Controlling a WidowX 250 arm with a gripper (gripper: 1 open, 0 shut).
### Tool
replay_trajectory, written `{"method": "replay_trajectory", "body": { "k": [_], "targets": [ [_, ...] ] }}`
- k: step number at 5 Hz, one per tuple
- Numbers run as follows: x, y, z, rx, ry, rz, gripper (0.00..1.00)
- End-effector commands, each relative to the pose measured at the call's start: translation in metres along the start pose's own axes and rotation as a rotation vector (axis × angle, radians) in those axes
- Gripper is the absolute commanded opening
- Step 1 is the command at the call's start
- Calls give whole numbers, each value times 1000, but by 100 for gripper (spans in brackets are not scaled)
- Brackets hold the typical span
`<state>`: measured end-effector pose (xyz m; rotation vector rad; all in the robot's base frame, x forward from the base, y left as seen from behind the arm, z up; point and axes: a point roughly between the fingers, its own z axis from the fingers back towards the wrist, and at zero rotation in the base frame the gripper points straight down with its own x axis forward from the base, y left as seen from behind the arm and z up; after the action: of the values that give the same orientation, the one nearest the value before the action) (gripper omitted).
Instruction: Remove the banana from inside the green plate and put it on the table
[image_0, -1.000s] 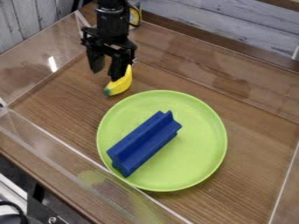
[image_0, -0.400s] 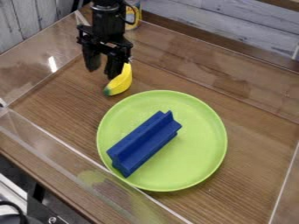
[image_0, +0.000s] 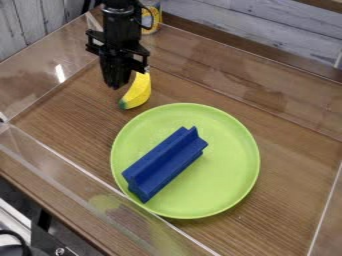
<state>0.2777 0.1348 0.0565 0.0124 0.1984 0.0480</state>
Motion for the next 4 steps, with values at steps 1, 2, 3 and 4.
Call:
{"method": "replay_trajectory", "body": {
  "k": [1, 2, 3, 4],
  "targets": [
    [-3, 7, 23, 25, -67, 17, 100],
    [-6, 7, 24, 24, -62, 19, 100],
    [-6, 8, 24, 20, -63, 20, 100],
    [-3, 7, 24, 17, -72, 16, 100]
  ]
}}
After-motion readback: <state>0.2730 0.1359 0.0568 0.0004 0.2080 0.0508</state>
